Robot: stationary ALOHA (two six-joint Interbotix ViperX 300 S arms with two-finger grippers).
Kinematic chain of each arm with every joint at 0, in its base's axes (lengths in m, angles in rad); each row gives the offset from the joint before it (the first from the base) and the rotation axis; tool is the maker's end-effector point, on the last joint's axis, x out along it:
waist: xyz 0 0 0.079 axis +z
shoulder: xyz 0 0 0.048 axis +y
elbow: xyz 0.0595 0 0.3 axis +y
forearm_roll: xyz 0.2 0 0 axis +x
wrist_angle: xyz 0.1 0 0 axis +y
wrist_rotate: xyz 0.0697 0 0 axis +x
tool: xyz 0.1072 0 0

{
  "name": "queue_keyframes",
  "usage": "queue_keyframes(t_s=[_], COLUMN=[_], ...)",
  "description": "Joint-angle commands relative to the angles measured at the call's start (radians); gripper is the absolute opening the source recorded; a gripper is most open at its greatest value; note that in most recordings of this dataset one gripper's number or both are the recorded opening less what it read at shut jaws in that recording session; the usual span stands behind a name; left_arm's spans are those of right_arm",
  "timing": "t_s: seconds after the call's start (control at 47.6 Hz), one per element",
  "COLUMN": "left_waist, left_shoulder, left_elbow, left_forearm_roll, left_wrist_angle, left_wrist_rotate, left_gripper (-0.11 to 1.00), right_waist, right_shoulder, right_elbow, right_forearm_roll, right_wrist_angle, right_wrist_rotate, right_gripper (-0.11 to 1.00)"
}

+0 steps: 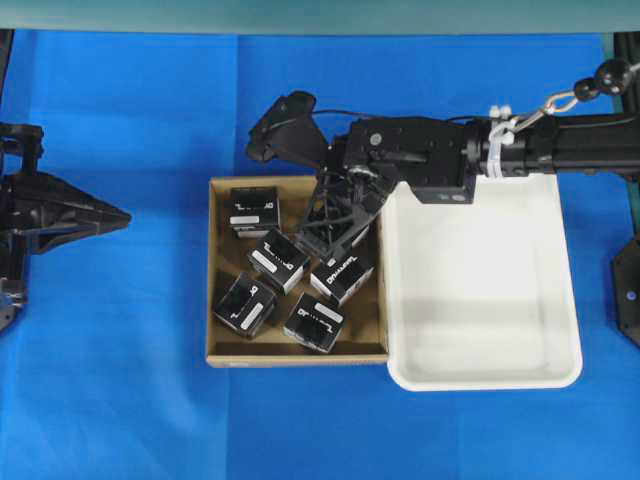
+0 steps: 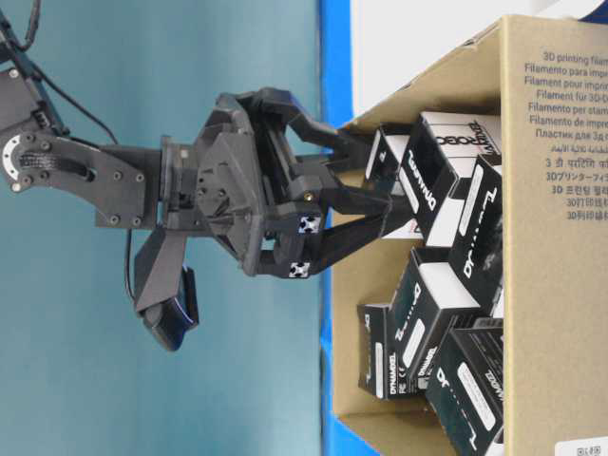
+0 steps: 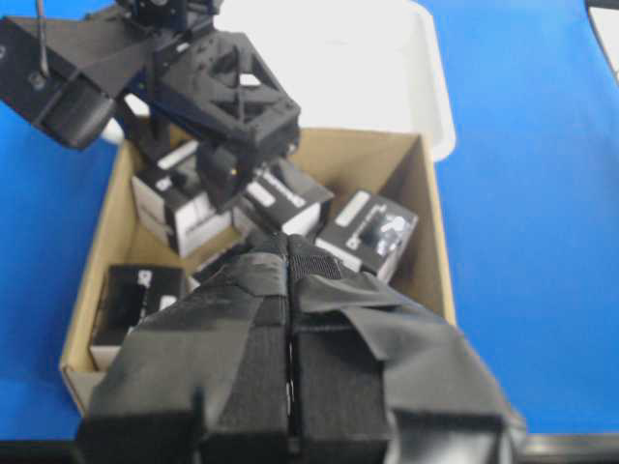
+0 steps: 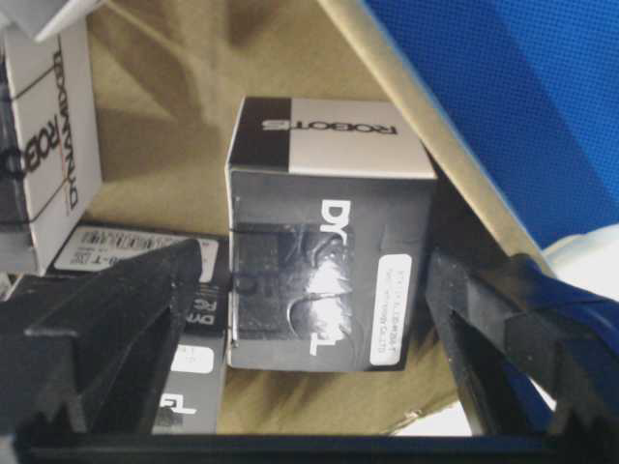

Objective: Pick a box that is randomly placed inside the cardboard box.
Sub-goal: 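Close the right gripper around the servo box near the box's right edge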

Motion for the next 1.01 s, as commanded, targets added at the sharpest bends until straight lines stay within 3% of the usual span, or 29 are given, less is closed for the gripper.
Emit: queue_keyframes(t_s=[0.0, 0.168, 0.336, 0.987], left_waist=[0.003, 0.002, 0.002, 0.003], left_shoulder=[0.005, 0.003, 0.003, -0.009], left_elbow=[-0.011, -0.008, -0.006, -0.006], left_forearm_roll=[0.003, 0.003, 0.003, 0.003], left_wrist_angle=[-0.006, -0.006, -0.006, -0.008], left_wrist_rotate=[0.002, 0.002, 0.002, 0.000], left_gripper=[-0.07, -0.07, -0.07, -0.07], right_waist=[0.008, 0.008, 0.012, 0.005], right_shoulder=[0.018, 0.025, 0.021, -0.012], right_elbow=[0.000, -0.018, -0.038, -0.081], right_forearm_roll=[0.002, 0.003, 0.006, 0.006], right_wrist_angle=[-0.006, 0.000, 0.012, 0.025], right_wrist_rotate=[0.008, 0.049, 0.063, 0.051], right_gripper=[0.99, 0.93, 0.61, 0.61])
